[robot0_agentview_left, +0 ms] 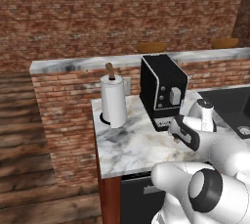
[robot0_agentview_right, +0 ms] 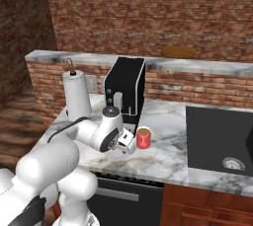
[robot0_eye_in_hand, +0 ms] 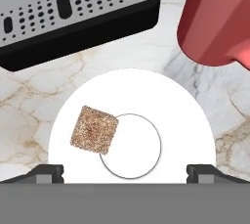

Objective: Take a sugar cube from the saucer and place it inside the coffee. Then, grab milk from the fridge and place it next to the coffee on the counter to sweeten the coffee.

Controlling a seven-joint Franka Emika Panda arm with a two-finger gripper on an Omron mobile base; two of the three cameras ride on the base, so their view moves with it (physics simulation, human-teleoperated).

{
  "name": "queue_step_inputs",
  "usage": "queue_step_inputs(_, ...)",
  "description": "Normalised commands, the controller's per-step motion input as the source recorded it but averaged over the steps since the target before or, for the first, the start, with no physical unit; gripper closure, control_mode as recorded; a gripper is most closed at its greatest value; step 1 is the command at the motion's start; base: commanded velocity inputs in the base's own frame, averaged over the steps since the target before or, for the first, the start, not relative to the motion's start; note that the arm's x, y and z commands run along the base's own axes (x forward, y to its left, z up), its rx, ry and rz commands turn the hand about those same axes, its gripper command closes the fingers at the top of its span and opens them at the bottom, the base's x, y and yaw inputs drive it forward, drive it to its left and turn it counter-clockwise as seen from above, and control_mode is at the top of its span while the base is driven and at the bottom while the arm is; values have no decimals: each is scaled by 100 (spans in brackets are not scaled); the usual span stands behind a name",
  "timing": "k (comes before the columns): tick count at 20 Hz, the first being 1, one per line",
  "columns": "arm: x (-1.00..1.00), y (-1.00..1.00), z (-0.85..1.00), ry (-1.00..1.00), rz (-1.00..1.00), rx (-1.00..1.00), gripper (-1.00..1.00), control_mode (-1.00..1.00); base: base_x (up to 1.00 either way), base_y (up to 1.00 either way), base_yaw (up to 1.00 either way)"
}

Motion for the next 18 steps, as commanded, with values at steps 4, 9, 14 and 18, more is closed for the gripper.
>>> queue_step_inputs(4, 0, 14, -2, 0, 0, 0, -100, -100, 0, 0, 0)
queue_step_inputs(9, 0, 16, -6, 0, 0, 0, -100, -100, 0, 0, 0)
queue_step_inputs(14, 2, 5, -20, 0, 0, 0, -100, -100, 0, 0, 0)
queue_step_inputs(18, 6, 0, -26, 0, 0, 0, -100, -100, 0, 0, 0)
